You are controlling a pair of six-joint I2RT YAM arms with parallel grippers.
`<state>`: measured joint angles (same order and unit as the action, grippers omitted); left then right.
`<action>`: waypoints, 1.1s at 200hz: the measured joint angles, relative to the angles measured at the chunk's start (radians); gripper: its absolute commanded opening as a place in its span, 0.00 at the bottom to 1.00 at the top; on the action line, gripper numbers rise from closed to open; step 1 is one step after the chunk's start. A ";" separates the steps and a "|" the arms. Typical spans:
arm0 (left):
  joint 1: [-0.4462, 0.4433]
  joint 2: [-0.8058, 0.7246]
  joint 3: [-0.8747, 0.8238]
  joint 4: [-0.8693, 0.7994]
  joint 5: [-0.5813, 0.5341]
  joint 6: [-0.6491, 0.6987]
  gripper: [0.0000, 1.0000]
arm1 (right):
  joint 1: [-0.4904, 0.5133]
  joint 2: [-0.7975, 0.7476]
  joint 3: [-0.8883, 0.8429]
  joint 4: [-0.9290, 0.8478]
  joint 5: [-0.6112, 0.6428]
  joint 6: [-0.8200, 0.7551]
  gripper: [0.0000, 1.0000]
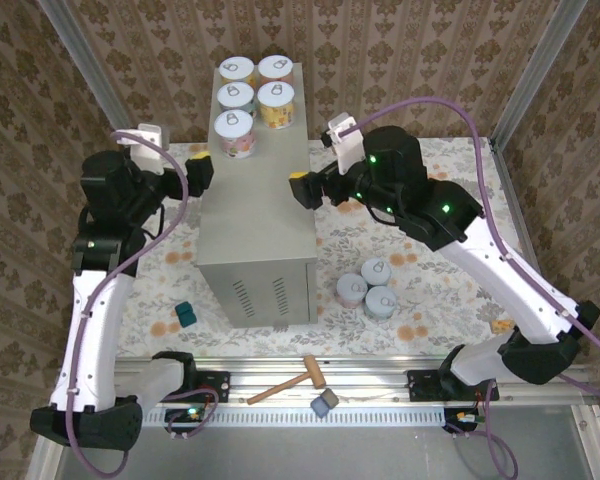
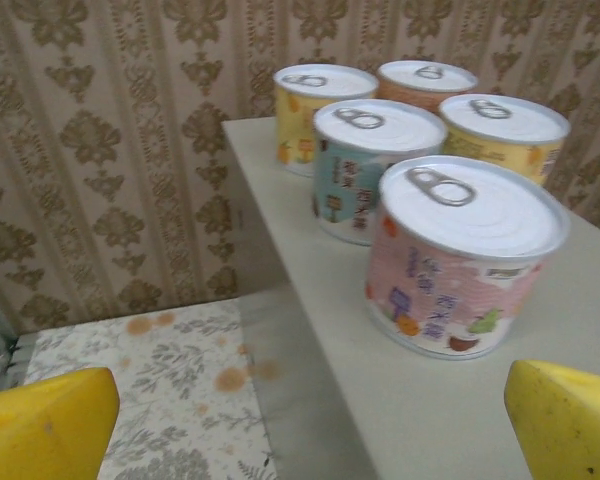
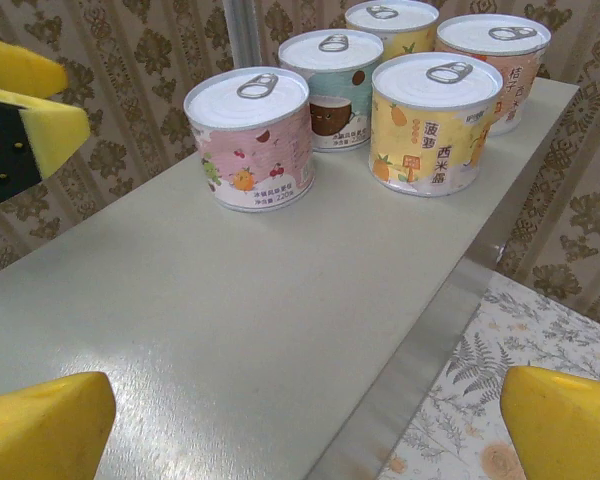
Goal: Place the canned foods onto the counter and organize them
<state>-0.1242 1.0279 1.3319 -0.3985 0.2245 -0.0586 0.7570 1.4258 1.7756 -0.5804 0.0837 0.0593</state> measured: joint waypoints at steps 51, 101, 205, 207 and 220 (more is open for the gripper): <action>0.069 0.057 0.025 -0.034 -0.029 -0.043 1.00 | 0.000 0.105 0.095 -0.044 0.018 0.028 0.97; 0.087 0.105 0.039 -0.029 -0.023 -0.078 1.00 | 0.000 0.207 0.198 -0.060 0.037 0.049 0.95; 0.068 0.122 0.137 -0.145 0.037 -0.075 1.00 | -0.010 0.239 0.237 -0.121 0.154 0.050 0.98; 0.064 0.121 0.142 -0.151 0.039 -0.073 1.00 | -0.011 0.237 0.234 -0.121 0.156 0.050 0.98; 0.035 0.109 0.172 -0.201 0.057 -0.058 1.00 | -0.021 0.214 0.208 -0.127 0.171 0.050 0.98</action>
<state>-0.0895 1.1374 1.5040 -0.5999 0.2817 -0.1162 0.7364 1.6402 1.9839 -0.7071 0.2550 0.1097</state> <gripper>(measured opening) 0.999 0.976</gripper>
